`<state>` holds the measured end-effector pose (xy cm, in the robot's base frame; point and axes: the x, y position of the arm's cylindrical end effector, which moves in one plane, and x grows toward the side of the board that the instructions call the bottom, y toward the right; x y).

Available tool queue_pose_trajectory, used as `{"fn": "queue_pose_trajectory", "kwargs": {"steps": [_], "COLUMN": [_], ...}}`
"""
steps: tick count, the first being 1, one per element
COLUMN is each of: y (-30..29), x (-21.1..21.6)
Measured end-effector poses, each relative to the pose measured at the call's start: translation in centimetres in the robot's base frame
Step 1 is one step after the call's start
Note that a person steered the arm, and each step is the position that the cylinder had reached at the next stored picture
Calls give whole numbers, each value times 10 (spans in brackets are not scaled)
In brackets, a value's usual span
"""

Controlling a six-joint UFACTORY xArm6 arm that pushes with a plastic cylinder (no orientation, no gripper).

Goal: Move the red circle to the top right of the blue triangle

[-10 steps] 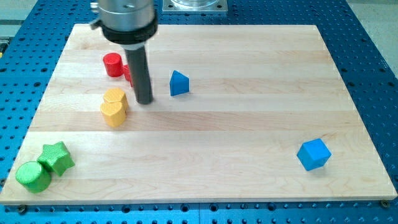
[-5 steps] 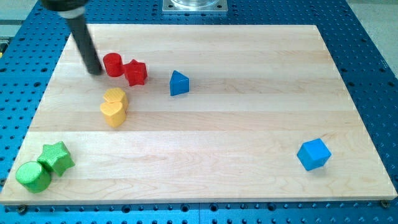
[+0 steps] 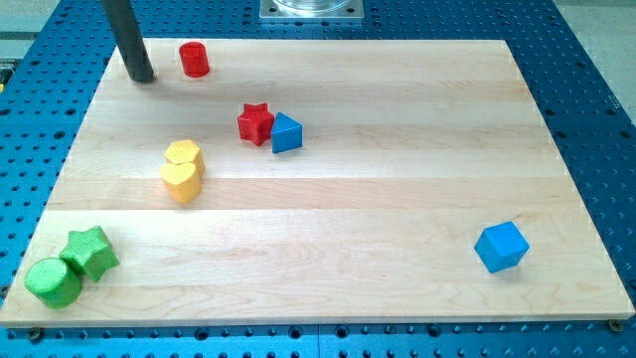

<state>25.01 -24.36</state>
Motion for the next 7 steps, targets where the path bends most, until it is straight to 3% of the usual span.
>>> {"fn": "queue_pose_trajectory", "kwargs": {"steps": [2, 3, 4, 5, 6, 7], "y": [142, 53, 26, 133, 223, 213], "x": [46, 17, -26, -23, 29, -17]}}
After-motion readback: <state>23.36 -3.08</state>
